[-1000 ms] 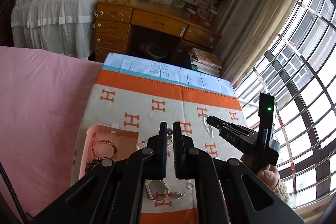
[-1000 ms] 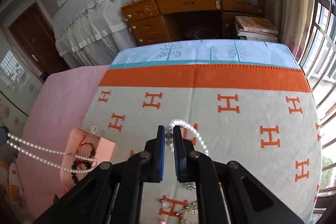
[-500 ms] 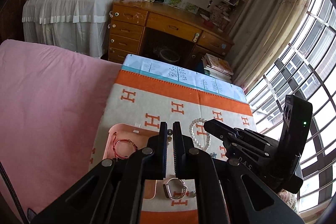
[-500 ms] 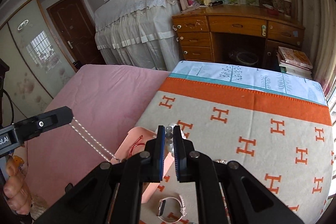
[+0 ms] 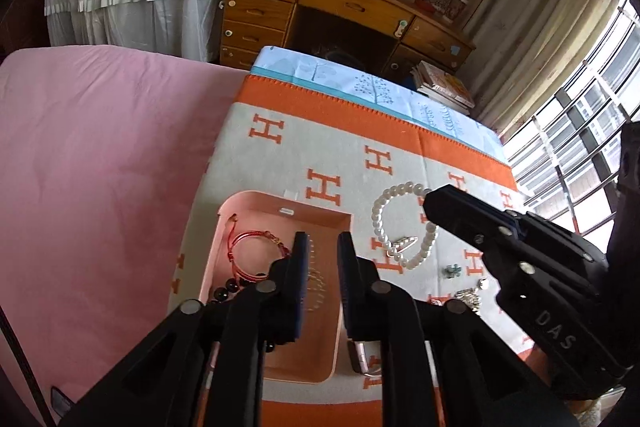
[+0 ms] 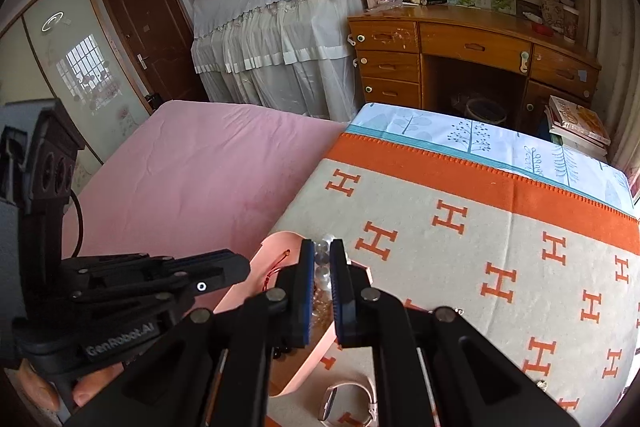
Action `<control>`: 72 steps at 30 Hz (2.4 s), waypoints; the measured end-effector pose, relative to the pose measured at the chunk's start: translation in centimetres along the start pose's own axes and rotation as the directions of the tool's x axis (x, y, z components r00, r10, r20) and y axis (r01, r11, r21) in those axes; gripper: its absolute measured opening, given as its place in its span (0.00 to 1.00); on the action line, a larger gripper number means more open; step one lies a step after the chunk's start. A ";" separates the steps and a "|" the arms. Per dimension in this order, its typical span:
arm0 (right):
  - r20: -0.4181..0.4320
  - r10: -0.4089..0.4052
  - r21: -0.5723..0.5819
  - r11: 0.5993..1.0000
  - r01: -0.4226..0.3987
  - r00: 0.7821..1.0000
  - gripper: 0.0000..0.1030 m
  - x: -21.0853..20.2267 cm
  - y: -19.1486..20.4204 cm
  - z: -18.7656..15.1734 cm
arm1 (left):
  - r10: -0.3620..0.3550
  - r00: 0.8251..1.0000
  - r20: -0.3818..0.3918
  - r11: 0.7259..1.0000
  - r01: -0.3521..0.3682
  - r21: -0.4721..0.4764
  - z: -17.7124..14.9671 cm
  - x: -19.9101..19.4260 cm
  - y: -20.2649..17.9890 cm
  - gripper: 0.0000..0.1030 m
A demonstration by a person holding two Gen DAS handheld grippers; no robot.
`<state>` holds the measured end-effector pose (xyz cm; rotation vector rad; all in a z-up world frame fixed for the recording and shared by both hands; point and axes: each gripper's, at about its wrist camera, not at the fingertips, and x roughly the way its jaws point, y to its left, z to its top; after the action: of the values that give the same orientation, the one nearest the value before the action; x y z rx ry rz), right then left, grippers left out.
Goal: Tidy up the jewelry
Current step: 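Carry the pearl necklace and pearl bracelet into the pink box and release, then withdraw both tools from the box back over the blanket, then lower the left tool onto the white-strap watch and close it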
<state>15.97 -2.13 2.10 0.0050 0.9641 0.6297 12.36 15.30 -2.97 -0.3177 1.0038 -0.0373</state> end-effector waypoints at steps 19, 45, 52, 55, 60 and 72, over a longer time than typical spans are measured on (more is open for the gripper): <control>-0.041 -0.064 -0.051 0.997 0.062 0.997 0.08 4.8 2.0 -0.3 | 0.217 0.968 0.126 0.976 -0.217 -0.011 -3.1 -1.0 3.4 0.70; -0.027 0.019 -0.002 1.000 -0.019 0.999 0.25 0.4 -0.2 -2.1 | 0.190 0.972 0.135 0.980 -0.197 0.037 -4.3 -2.2 0.4 0.75; 0.009 -0.021 0.038 0.999 0.021 1.000 0.25 -2.9 -3.1 -3.1 | 0.157 0.980 0.120 0.982 -0.168 0.087 -4.6 -1.9 -2.0 0.75; 0.037 -0.049 0.056 0.997 0.047 0.998 0.25 -4.6 -4.5 -3.5 | 0.144 0.983 0.111 0.982 -0.156 0.106 -4.8 -1.7 -3.1 0.75; 0.073 -0.102 0.092 0.991 0.095 0.992 0.25 -7.2 -6.8 -4.2 | 0.105 0.992 0.074 0.984 -0.115 0.134 -5.3 -1.1 -5.0 0.75; 0.058 -0.165 0.231 0.962 0.147 0.985 0.25 -10.4 -14.2 -8.2 | 0.035 0.995 -0.094 0.982 -0.017 0.190 -7.8 3.5 -10.5 0.75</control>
<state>12.54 -21.19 1.38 0.1531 0.9474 0.3695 8.96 2.74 -6.77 -0.1297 1.0919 -0.1249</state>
